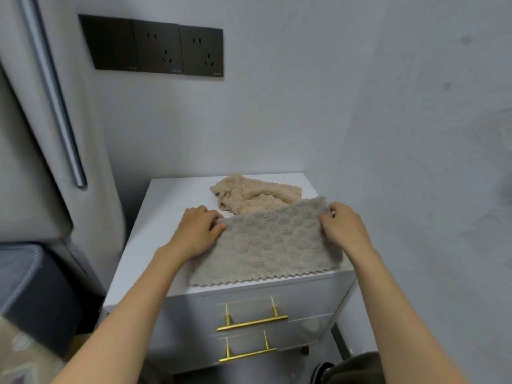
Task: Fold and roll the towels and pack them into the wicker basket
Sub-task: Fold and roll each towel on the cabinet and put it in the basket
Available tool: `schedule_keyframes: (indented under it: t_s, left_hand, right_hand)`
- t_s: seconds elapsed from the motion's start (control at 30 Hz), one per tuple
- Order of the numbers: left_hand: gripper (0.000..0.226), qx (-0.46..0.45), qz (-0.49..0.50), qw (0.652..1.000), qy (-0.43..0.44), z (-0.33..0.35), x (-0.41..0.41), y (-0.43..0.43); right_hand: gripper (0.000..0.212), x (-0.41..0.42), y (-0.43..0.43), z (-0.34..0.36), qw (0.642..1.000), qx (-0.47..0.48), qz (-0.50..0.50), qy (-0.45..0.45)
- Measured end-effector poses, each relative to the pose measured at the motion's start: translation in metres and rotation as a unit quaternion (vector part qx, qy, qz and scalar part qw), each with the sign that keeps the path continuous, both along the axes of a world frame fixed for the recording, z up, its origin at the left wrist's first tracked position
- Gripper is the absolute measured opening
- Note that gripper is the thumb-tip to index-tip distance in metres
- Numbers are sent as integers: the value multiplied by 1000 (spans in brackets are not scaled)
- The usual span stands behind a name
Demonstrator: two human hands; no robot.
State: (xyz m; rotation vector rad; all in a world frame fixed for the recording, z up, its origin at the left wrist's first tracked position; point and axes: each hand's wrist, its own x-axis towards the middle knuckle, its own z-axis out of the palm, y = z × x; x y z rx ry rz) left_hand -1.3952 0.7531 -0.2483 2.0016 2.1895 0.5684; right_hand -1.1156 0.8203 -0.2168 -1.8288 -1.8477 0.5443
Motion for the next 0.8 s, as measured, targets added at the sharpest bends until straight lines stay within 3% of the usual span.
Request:
schedule_keyframes:
  t_s: [0.13, 0.27, 0.43, 0.6, 0.67, 0.8]
  left_hand:
    - [25, -42, -5, 994, -100, 19, 0, -19]
    - [22, -92, 11, 966, -243, 39, 6, -50]
    - [21, -213, 39, 858, -466, 41, 16, -74]
    - [21, -290, 25, 771, -567, 33, 26, -78]
    - [24, -303, 21, 764, -569, 32, 28, -78]
    - [29, -312, 27, 801, -511, 31, 28, -77]
  right_hand:
    - [12, -8, -16, 28, 991, 112, 9, 68]
    - [11, -27, -24, 58, 965, 137, 27, 223]
    - [12, -63, -22, 73, 936, 180, 50, 298]
    - [19, -112, -4, 54, 925, 180, 102, 319]
    - [25, -128, 0, 45, 926, 149, 155, 309]
    - [46, -139, 1, 24, 932, 91, 270, 225]
